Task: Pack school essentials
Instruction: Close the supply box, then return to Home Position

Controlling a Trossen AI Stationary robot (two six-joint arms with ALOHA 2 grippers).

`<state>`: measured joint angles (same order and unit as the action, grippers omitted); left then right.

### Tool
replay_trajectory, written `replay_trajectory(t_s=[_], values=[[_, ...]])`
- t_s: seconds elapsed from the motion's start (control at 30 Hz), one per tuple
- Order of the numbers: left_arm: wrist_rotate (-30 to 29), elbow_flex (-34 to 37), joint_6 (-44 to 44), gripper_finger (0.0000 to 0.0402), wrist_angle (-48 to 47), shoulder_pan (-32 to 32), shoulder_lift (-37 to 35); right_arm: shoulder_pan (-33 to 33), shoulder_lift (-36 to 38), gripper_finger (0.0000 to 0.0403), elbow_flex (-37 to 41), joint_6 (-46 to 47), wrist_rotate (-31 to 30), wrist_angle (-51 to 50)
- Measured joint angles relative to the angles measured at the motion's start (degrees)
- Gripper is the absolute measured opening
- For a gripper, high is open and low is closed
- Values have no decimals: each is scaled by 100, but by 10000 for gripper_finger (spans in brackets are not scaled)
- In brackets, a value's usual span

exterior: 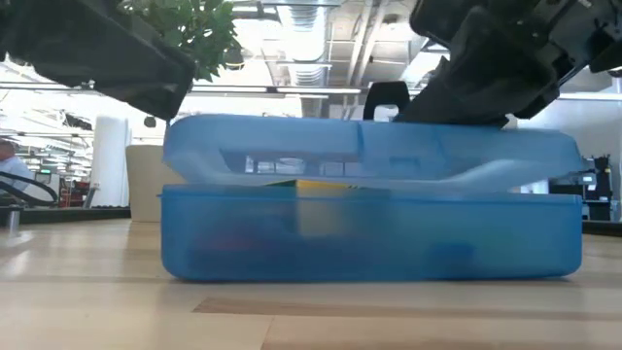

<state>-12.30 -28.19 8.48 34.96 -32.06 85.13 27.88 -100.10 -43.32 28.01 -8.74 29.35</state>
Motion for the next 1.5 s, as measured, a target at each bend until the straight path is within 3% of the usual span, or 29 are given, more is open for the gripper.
replay_trajectory(t_s=[0.33, 0.57, 0.87, 1.1, 1.27, 1.5], values=[[86, -102, 177, 34, 1358, -81, 1289, -26, -806, 5, -769, -22, 600, 15], [108, -468, 195, 34, 1467, 85, 1981, -108, -1246, 6, -1084, -107, 687, 67], [194, -471, 119, 34, 1160, 488, 1993, -453, -1380, 7, -1191, -135, 535, -406], [260, -443, -6, 34, 245, 619, 1335, -670, -810, 7, -1121, -617, 455, -532], [163, -430, -72, 34, -1000, 558, 174, -658, -80, 7, -1147, -1042, 440, -598], [-406, -440, -412, 34, -2264, 267, -1543, -665, 993, 8, -1148, -1725, 368, -1273]])
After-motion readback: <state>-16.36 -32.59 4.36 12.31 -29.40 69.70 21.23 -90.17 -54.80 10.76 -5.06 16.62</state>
